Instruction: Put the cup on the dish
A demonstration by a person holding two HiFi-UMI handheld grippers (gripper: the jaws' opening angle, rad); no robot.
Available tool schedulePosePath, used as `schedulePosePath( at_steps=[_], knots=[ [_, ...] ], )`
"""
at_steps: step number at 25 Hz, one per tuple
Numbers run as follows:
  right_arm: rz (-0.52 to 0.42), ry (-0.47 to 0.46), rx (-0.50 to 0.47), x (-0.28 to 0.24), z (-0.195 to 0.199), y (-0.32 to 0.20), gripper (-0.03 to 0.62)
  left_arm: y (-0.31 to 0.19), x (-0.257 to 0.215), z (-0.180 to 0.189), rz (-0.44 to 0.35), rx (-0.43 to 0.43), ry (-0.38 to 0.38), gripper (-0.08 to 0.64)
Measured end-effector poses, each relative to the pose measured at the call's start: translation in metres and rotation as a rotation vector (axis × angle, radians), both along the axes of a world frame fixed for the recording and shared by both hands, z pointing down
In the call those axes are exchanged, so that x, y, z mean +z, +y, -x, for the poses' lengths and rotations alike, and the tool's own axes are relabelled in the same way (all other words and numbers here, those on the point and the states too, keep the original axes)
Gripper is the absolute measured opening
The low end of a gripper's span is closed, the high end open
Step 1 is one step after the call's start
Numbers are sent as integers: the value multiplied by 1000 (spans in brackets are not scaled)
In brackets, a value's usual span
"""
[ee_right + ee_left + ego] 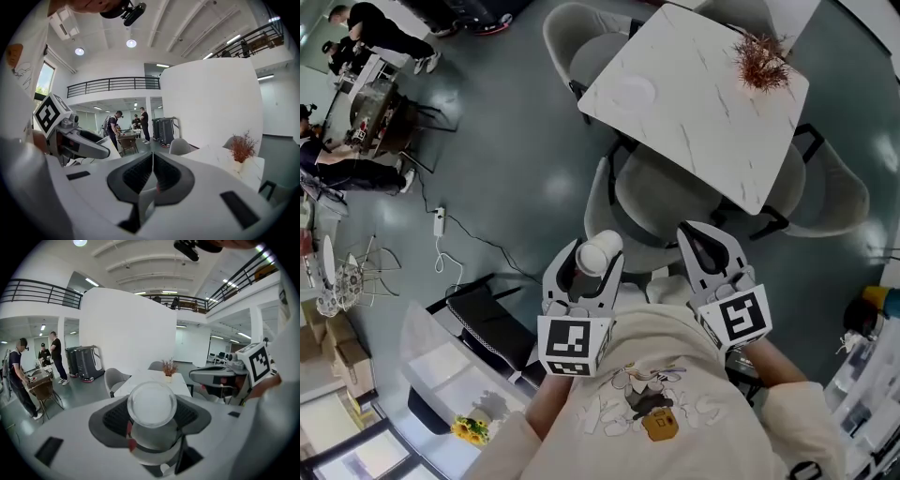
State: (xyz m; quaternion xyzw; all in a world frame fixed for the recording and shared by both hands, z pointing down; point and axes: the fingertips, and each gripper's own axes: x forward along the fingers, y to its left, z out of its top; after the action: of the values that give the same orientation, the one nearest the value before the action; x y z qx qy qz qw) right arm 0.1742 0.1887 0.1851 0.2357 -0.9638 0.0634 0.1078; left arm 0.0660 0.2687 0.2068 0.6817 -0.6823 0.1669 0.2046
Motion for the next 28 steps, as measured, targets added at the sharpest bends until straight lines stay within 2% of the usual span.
schedulePosePath(
  at_steps=[6,13,21,28],
  knots=[
    [49,12,8,19,-23,-3,5,3,15,3,30,-94,27,275],
    [99,18,67,26,-26,-16,5,-19,12,5,36,-49,31,275],
    [95,16,125,25,25,-43,5,-57,22,44,31,23,60,275],
    [110,62,179,26,85,-72,5,-104,34,113,48,84,93,275]
  ],
)
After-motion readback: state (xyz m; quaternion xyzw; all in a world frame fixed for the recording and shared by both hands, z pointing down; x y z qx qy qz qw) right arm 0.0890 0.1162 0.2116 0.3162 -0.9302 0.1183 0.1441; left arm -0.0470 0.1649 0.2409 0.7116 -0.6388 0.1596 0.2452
